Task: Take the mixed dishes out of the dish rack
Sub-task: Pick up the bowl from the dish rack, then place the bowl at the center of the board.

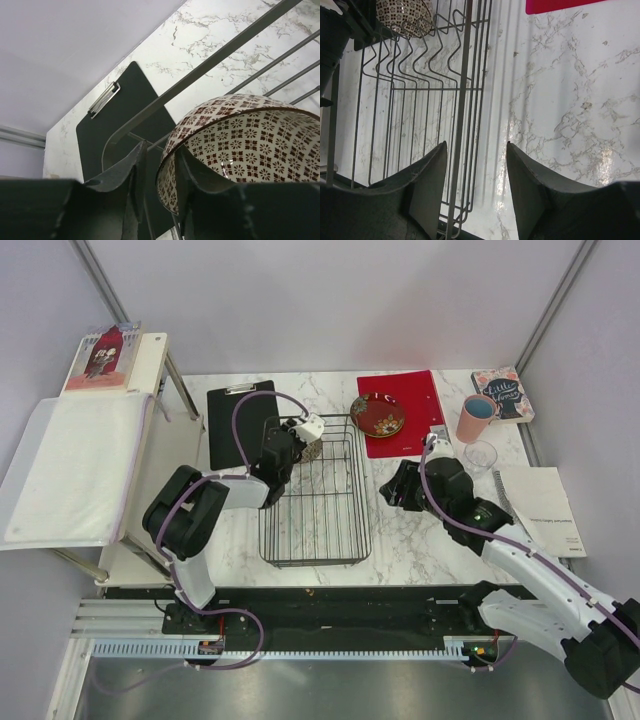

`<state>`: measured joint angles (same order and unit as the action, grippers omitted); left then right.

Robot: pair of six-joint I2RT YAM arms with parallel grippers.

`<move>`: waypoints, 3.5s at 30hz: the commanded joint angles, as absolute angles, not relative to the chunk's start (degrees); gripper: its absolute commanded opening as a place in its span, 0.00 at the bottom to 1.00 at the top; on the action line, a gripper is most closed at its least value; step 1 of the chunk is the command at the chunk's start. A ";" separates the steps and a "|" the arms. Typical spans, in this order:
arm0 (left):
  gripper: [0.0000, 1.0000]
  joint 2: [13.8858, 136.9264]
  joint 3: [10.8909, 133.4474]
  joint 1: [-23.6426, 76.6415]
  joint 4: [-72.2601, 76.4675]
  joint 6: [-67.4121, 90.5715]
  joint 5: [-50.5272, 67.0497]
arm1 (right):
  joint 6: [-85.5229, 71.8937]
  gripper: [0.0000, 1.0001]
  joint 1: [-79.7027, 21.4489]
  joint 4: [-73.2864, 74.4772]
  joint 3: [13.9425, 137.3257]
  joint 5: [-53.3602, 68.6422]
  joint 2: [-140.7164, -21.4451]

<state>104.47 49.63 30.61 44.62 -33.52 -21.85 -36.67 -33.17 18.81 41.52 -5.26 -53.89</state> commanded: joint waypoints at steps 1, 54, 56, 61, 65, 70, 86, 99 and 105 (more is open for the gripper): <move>0.30 101.96 49.13 30.41 50.97 -34.37 -21.71 | -37.09 0.58 -33.31 15.82 41.48 -4.48 -55.28; 0.02 88.86 80.51 42.36 -28.56 45.09 15.30 | -38.76 0.61 -33.13 22.68 55.28 -4.83 -47.72; 0.02 88.25 80.33 42.36 -28.91 45.35 14.68 | -38.06 0.62 -33.13 23.20 55.28 -4.92 -49.12; 0.02 86.75 79.19 42.80 -29.79 45.09 13.36 | -37.53 0.62 -33.14 24.61 54.32 -4.23 -52.55; 0.02 86.31 79.10 43.68 -30.15 44.04 12.13 | -37.44 0.61 -33.22 24.35 53.96 -2.11 -55.71; 0.02 85.70 80.24 45.26 -30.23 42.89 10.99 | -34.99 0.57 -33.22 27.06 55.89 -1.67 -60.55; 0.99 80.69 84.02 41.60 -32.34 36.83 1.23 | -35.16 0.00 -33.13 31.80 62.22 -15.46 -57.04; 0.99 70.06 69.97 35.24 -30.15 36.04 -4.48 | -44.11 0.00 -13.81 18.91 47.30 -0.45 -64.42; 0.99 65.13 62.67 35.24 -28.74 36.47 -4.66 | -45.53 0.00 -13.62 12.49 47.81 2.10 -71.62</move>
<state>69.08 65.63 35.20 -31.20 38.04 -3.07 -42.24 -13.65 24.64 45.12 -3.33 -69.89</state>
